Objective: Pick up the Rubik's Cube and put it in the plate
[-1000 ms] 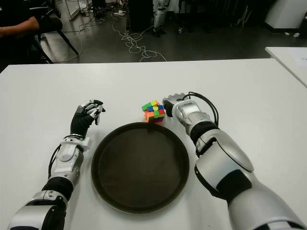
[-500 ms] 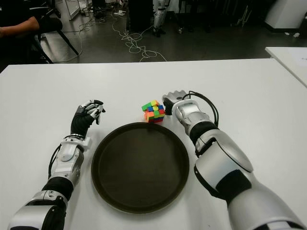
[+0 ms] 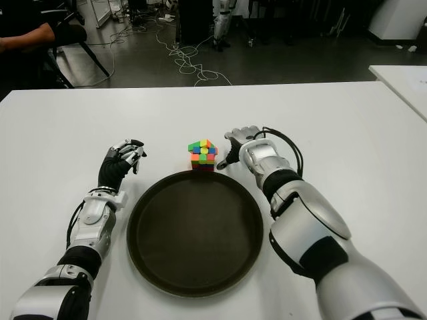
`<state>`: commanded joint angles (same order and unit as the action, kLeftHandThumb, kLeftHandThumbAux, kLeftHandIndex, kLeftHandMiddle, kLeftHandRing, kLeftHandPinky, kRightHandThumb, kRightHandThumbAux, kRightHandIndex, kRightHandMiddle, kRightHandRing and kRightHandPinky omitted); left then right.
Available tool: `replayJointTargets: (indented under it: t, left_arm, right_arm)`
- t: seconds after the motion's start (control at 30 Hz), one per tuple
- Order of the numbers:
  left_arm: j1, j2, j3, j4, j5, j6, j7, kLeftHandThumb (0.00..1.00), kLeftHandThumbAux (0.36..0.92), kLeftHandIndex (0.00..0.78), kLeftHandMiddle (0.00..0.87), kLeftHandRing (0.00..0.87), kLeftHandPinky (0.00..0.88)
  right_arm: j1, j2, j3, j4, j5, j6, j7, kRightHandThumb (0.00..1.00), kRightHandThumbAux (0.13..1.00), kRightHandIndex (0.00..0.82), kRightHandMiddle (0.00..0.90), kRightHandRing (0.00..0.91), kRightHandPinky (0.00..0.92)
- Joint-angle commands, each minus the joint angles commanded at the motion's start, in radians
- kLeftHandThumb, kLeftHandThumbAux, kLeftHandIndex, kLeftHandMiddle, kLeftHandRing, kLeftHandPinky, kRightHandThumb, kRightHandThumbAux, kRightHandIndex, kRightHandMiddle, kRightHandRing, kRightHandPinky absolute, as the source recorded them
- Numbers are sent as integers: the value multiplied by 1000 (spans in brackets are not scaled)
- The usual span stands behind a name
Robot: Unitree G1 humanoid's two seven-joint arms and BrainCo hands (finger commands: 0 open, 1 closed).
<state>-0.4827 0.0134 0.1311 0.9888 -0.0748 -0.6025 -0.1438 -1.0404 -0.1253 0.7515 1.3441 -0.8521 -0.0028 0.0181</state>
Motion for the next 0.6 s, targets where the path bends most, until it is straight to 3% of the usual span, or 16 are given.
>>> replayJointTargets:
  t: [0.6]
  left_arm:
    - [3, -3, 5, -9, -14, -2, -22, 856, 657, 420, 564, 768, 780]
  right_arm:
    - [-25, -16, 6, -7, -7, -45, 144, 111, 288, 0, 0, 0, 0]
